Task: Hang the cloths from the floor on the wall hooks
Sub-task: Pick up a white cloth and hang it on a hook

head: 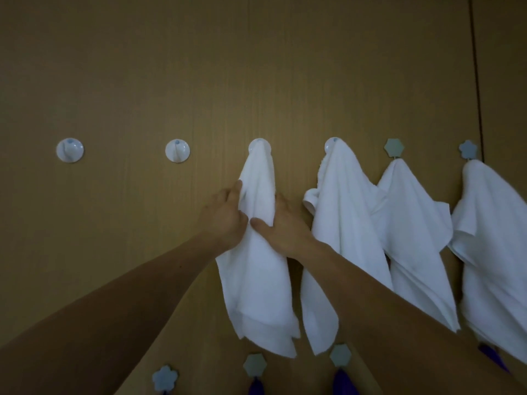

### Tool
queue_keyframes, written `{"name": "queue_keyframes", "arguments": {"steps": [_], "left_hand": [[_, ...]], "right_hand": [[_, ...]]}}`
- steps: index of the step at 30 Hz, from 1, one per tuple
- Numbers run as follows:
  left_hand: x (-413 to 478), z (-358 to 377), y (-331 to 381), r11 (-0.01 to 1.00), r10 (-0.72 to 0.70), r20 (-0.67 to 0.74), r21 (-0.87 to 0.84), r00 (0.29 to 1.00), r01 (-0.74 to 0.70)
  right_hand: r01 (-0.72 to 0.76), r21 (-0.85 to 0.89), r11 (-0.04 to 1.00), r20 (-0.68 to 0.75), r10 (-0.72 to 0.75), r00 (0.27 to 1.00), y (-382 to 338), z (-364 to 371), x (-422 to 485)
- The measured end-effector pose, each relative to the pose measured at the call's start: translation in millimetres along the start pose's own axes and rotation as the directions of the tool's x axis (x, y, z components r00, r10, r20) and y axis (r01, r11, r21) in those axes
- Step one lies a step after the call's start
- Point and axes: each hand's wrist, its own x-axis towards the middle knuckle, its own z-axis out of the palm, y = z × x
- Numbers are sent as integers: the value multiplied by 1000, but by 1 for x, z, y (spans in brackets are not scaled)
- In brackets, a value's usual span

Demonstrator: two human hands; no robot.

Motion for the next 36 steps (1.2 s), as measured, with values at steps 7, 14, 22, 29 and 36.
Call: {"name": "queue_keyframes", "arguments": {"steps": [7, 14, 22, 29, 36], "left_hand": [[-45, -21, 8, 983, 158, -4, 92, 987, -157], [-120, -13, 46, 938, 347, 127, -70, 929, -341], [-259, 13, 155, 850, 518, 398, -333, 757, -407], [-418, 19, 298, 758, 653, 595, -519, 469, -396], [-603, 2, 440, 617, 776, 617, -698, 133, -364]], "right_hand": [[-101, -166, 981, -120, 81, 989, -23, -8, -56], [-296, -148, 944, -109, 282, 953, -41, -32, -182], [-603, -419, 679, -113, 620, 777, -41, -102, -376], [-799, -485, 355, -211, 840, 500, -57, -183, -589], [-888, -456, 58, -271, 941, 201, -91, -268, -803]]}}
